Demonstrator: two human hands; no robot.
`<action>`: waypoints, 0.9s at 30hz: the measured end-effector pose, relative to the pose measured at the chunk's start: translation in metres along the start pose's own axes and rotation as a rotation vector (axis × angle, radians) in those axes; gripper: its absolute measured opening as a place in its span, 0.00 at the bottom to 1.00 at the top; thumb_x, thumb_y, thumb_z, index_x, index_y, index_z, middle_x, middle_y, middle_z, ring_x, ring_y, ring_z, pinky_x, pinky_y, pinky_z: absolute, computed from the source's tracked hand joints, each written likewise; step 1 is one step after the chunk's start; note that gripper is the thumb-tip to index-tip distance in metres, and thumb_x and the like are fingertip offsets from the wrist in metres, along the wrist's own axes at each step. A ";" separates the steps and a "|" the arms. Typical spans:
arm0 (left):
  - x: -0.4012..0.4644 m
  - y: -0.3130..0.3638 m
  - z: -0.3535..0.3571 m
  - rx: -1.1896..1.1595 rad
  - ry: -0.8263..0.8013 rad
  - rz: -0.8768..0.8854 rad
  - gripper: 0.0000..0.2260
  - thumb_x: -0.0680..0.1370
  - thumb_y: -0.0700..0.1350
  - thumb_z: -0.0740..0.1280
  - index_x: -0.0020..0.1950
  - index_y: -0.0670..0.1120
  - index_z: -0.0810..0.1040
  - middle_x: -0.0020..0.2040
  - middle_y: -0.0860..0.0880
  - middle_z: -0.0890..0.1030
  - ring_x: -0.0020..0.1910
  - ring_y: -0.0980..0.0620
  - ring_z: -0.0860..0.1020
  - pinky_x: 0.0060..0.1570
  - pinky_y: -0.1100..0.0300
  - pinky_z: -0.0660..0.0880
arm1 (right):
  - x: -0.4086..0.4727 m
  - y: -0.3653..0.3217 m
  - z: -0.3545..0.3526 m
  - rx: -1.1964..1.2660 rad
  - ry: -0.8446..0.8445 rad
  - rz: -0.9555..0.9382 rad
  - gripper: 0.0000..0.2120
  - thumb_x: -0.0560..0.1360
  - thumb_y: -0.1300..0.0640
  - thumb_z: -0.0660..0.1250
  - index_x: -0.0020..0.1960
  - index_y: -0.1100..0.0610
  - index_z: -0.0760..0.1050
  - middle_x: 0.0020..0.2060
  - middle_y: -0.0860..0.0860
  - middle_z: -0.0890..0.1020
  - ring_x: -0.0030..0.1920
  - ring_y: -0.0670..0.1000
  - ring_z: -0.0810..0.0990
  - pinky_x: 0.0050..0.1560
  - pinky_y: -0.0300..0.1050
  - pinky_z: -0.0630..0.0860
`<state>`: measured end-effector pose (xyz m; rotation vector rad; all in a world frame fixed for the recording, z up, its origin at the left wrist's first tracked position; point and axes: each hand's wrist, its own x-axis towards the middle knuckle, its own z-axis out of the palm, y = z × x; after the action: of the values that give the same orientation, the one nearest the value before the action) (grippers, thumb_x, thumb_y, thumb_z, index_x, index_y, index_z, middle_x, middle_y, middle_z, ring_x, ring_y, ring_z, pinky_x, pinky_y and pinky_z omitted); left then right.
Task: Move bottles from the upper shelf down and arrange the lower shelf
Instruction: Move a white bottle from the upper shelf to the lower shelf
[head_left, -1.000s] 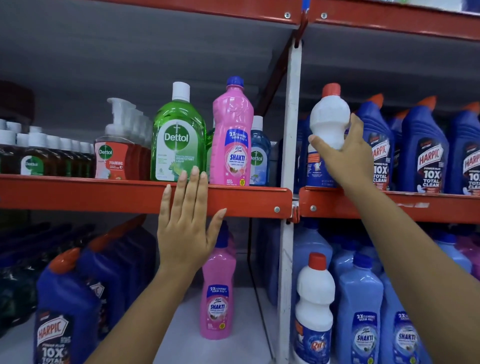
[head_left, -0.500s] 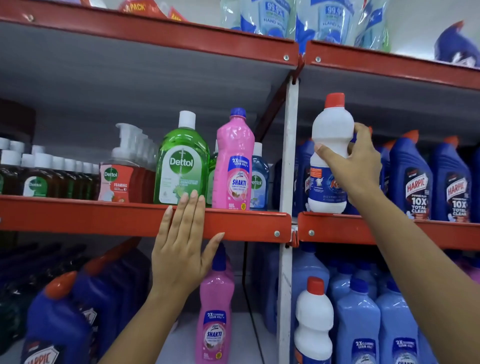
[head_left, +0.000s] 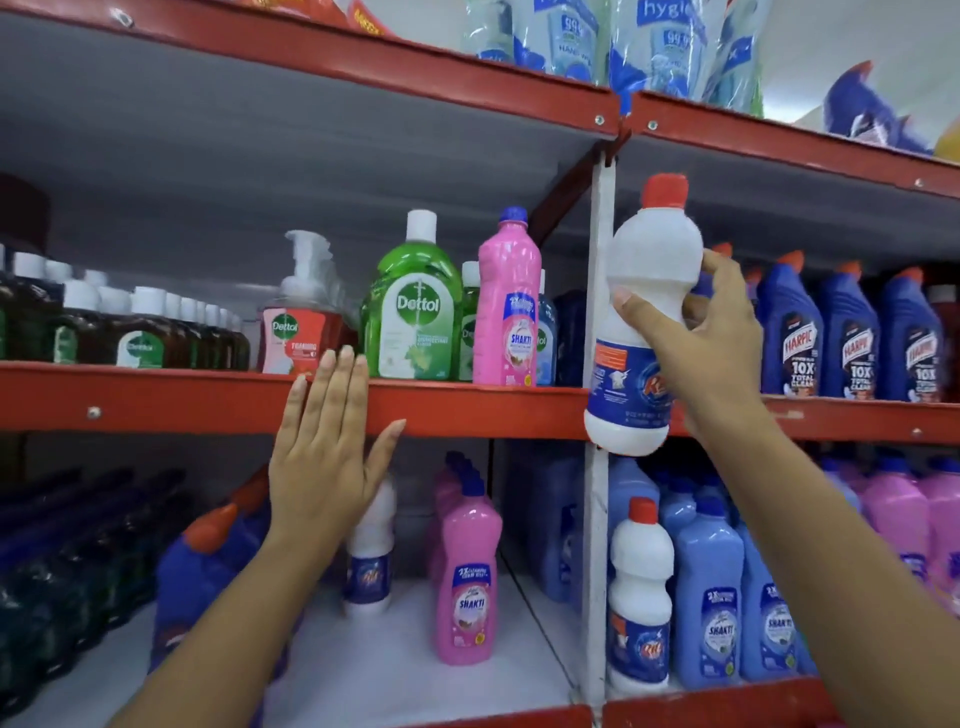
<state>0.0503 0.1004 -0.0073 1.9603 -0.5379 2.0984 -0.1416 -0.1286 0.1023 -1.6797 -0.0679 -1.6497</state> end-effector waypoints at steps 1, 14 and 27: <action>-0.001 -0.007 -0.002 0.001 -0.006 0.001 0.29 0.83 0.58 0.49 0.76 0.37 0.60 0.76 0.40 0.62 0.76 0.45 0.59 0.75 0.46 0.56 | -0.013 -0.002 0.004 0.033 0.000 0.014 0.25 0.64 0.44 0.75 0.57 0.44 0.69 0.49 0.44 0.83 0.49 0.48 0.83 0.54 0.57 0.79; -0.005 -0.049 -0.002 0.023 0.014 0.065 0.28 0.84 0.58 0.50 0.73 0.37 0.65 0.72 0.38 0.69 0.73 0.43 0.63 0.76 0.52 0.51 | -0.199 0.038 0.098 0.220 -0.066 0.204 0.30 0.67 0.51 0.77 0.63 0.41 0.67 0.54 0.46 0.84 0.53 0.43 0.83 0.53 0.46 0.81; -0.005 -0.047 0.010 0.083 0.121 0.070 0.27 0.84 0.57 0.49 0.70 0.37 0.68 0.67 0.39 0.74 0.68 0.42 0.69 0.73 0.49 0.56 | -0.249 0.112 0.213 0.091 -0.227 0.306 0.31 0.69 0.57 0.75 0.68 0.53 0.63 0.54 0.42 0.76 0.53 0.47 0.77 0.48 0.38 0.73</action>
<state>0.0789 0.1391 -0.0063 1.8672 -0.5110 2.2990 0.0548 0.0220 -0.1394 -1.7064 0.0044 -1.2106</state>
